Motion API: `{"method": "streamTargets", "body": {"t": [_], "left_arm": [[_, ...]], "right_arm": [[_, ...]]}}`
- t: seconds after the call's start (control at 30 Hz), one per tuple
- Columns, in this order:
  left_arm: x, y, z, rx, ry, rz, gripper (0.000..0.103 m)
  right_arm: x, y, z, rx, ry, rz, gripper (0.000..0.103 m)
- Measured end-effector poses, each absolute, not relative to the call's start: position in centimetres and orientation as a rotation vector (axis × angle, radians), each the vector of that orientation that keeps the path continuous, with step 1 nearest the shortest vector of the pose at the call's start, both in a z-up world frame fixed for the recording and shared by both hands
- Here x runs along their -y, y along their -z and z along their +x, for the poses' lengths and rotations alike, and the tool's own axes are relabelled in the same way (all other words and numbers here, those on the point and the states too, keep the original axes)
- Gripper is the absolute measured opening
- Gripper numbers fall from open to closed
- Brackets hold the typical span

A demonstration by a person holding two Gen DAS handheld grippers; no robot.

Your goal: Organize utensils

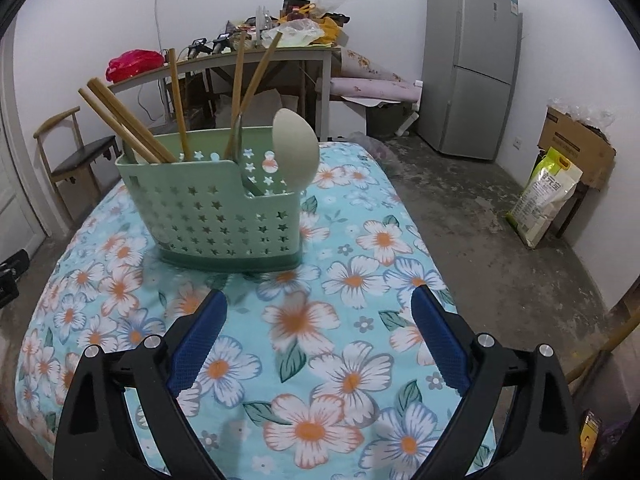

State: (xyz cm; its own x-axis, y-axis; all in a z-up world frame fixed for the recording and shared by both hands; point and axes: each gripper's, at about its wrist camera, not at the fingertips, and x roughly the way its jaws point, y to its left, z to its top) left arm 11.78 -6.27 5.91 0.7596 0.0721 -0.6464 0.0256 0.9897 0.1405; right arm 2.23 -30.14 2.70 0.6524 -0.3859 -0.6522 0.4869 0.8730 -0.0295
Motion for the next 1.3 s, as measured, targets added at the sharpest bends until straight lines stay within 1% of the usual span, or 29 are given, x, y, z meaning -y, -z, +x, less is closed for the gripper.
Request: {"method": "streamTargets", "body": {"t": [1.3], "left_arm": [[6.48,-6.02,11.81,-0.727,-0.015,0.152,0.095]], "right_arm": [[29.26,-3.53,2.43,-0.688,0.496,0.111,0.091]]}}
